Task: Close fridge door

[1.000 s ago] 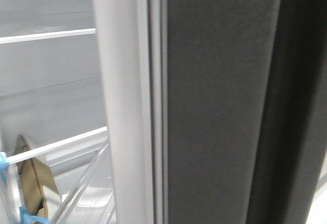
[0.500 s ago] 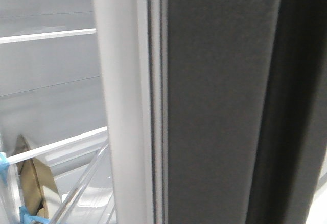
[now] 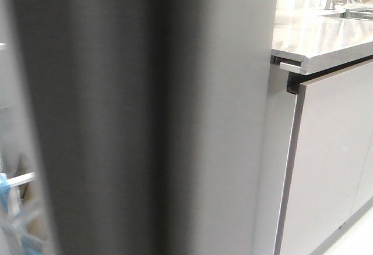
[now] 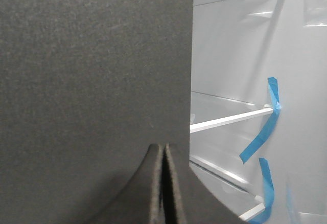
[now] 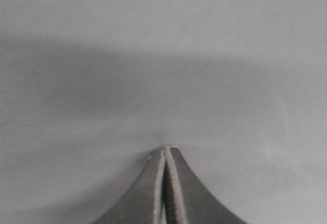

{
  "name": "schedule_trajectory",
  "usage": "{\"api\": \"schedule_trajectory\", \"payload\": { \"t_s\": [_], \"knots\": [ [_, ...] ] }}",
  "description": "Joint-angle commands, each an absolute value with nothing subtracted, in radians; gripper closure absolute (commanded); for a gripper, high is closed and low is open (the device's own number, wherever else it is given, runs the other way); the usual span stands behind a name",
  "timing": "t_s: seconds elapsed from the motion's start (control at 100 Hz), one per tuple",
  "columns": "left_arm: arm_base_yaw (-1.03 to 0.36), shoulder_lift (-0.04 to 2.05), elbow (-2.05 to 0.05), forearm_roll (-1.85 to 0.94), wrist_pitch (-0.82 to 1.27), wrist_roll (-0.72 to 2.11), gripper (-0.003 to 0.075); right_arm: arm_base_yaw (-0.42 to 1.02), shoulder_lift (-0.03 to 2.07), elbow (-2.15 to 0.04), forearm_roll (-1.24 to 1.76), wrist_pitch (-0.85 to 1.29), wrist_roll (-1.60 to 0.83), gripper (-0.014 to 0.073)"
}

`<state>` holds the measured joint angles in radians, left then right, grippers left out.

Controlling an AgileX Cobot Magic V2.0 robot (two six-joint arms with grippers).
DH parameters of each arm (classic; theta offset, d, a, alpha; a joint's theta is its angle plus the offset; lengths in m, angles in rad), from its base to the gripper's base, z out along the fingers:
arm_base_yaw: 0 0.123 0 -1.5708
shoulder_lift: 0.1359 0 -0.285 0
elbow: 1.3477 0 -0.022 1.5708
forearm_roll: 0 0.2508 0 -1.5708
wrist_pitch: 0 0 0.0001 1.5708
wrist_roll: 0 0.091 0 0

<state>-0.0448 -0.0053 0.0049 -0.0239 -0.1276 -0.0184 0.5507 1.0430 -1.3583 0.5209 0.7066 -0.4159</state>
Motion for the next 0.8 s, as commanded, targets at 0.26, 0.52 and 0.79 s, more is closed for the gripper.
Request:
{"api": "schedule_trajectory", "payload": {
  "t_s": [0.26,0.52,0.79],
  "knots": [
    [-0.048,-0.026,0.04,-0.03,-0.2,-0.023,0.074,0.56,1.269,-1.538,0.56,0.569,-0.437,0.0637],
    [-0.048,-0.026,0.04,-0.03,-0.2,-0.023,0.074,0.56,1.399,-1.623,0.56,0.537,-0.444,0.0637],
    [-0.048,-0.026,0.04,-0.03,-0.2,-0.023,0.074,0.56,1.5,-1.684,0.56,0.517,-0.463,0.0637]
  ]
}}
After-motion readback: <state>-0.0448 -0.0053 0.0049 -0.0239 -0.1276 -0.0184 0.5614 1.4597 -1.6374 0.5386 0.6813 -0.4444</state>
